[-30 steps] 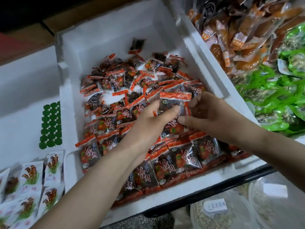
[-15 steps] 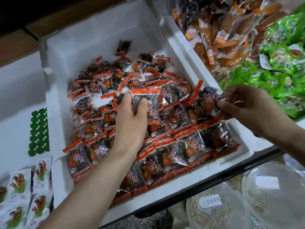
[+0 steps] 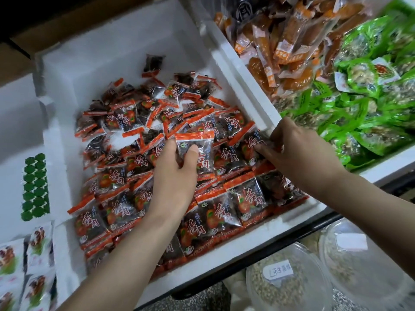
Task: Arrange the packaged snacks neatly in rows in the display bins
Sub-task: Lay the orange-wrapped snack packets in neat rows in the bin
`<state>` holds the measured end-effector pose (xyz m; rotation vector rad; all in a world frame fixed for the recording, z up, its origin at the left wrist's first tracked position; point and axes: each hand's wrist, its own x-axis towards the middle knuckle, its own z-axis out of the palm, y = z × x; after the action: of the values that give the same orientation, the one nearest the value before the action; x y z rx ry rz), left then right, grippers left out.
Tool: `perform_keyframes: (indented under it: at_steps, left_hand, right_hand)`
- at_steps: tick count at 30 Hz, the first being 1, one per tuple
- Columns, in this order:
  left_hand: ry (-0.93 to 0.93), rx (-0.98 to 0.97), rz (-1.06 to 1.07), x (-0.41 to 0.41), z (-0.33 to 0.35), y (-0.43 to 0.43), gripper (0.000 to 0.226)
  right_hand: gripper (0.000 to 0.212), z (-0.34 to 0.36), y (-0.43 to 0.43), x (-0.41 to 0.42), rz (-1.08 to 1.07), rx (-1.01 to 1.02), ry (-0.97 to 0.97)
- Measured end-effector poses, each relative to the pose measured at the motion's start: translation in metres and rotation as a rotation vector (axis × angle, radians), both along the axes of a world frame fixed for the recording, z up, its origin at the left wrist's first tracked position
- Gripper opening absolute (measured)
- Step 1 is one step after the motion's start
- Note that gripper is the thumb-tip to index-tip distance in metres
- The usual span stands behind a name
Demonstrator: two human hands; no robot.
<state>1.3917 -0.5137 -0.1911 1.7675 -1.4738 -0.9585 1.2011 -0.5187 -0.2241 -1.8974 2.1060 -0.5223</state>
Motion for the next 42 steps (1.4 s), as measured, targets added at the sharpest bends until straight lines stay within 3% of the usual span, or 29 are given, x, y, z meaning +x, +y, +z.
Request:
perform_keyframes:
  at_steps: [5, 8, 12, 13, 16, 20, 23, 27, 30, 33, 37, 42]
  left_hand:
    - [0.058, 0.012, -0.041, -0.001, 0.000, 0.001, 0.035]
    - [0.138, 0.063, -0.024, -0.001, -0.002, 0.001, 0.033]
    - [0.298, 0.160, -0.022, -0.006, -0.002, 0.004, 0.008]
    - [0.339, 0.156, -0.021, -0.008, -0.001, 0.006, 0.012]
    - [0.370, 0.064, -0.071, -0.011, 0.002, 0.004, 0.010]
    - [0.252, -0.049, -0.151, -0.010, 0.000, -0.007, 0.008]
    - [-0.020, -0.133, -0.214, -0.003, -0.008, -0.020, 0.022]
    - [-0.557, -0.209, -0.573, 0.013, -0.027, -0.030, 0.047]
    - [-0.614, -0.222, -0.667, 0.019, -0.042, -0.032, 0.054]
    - [-0.633, -0.231, -0.680, 0.019, -0.051, -0.032, 0.057]
    - [-0.710, -0.246, -0.677, 0.018, -0.052, -0.032, 0.054]
    - [-0.695, -0.218, -0.690, 0.018, -0.053, -0.032, 0.060]
  right_hand:
    - [0.032, -0.002, 0.002, -0.004, 0.074, -0.064, 0.023]
    - [0.015, 0.006, 0.003, 0.003, 0.189, -0.164, -0.234]
    - [0.030, 0.021, 0.004, 0.022, 0.244, -0.006, -0.658]
    - [0.034, 0.022, 0.004, 0.026, 0.257, 0.032, -0.700]
    - [0.034, 0.023, 0.002, 0.031, 0.275, 0.041, -0.737]
    - [0.008, 0.030, -0.015, 0.023, 0.284, 0.052, -0.737]
    - [0.009, 0.034, -0.039, 0.011, 0.201, -0.008, -0.629]
    - [0.011, 0.027, -0.075, 0.010, 0.125, -0.061, -0.345]
    - [0.020, 0.016, -0.090, 0.016, 0.191, 0.097, -0.106]
    - [0.028, 0.015, -0.095, 0.021, 0.192, 0.179, -0.027]
    - [0.073, 0.017, -0.096, 0.027, 0.348, 0.081, 0.070]
    - [0.063, 0.015, -0.101, 0.031, 0.544, 0.103, 0.121]
